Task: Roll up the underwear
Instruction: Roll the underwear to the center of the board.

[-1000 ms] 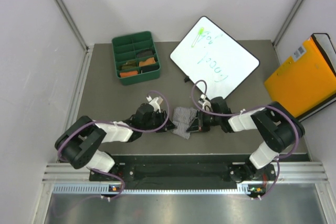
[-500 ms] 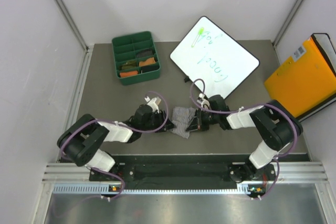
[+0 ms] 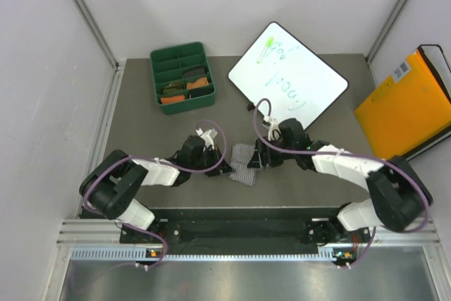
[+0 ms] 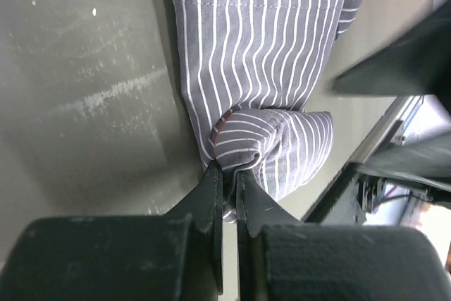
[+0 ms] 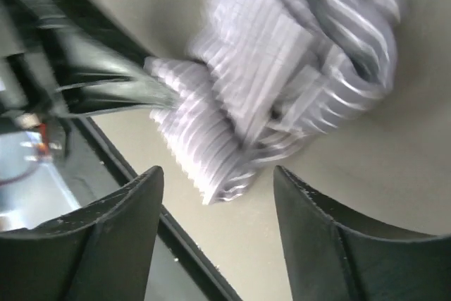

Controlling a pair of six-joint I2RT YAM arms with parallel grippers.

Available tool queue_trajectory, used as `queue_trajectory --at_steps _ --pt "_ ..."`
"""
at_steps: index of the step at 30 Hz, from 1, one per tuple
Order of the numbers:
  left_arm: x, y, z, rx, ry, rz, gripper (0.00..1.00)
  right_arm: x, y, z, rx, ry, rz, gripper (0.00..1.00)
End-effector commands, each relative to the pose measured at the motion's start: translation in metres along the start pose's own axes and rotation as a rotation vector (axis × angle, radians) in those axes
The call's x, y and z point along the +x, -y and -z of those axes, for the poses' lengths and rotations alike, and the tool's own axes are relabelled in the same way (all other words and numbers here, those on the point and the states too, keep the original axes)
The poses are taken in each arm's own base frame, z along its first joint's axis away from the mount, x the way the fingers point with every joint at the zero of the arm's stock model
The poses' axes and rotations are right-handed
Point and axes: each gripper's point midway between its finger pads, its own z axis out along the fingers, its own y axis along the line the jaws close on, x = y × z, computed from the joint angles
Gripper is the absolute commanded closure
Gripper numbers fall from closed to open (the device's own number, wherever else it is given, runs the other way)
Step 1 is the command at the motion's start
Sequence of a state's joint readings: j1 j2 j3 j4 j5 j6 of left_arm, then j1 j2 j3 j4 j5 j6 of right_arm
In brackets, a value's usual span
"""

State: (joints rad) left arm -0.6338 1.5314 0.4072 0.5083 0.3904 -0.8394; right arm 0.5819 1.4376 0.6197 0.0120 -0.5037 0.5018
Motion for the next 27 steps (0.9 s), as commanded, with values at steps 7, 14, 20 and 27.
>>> queue_trajectory --at_steps 7,14,20,27 --pt "0.052 -0.014 0.039 -0.071 -0.380 0.100 1.00 -0.014 -0.078 0.003 0.144 0.195 0.778 0.32" --pt "0.052 -0.016 0.048 -0.094 -0.421 0.119 1.00 0.030 -0.103 -0.019 0.150 0.166 1.009 0.32" --pt "0.052 -0.015 0.051 -0.096 -0.438 0.125 1.00 0.059 -0.083 -0.036 0.185 0.069 1.040 0.32" --pt "0.054 -0.015 0.053 -0.093 -0.448 0.137 1.00 0.084 -0.060 -0.058 0.193 -0.043 1.025 0.32"
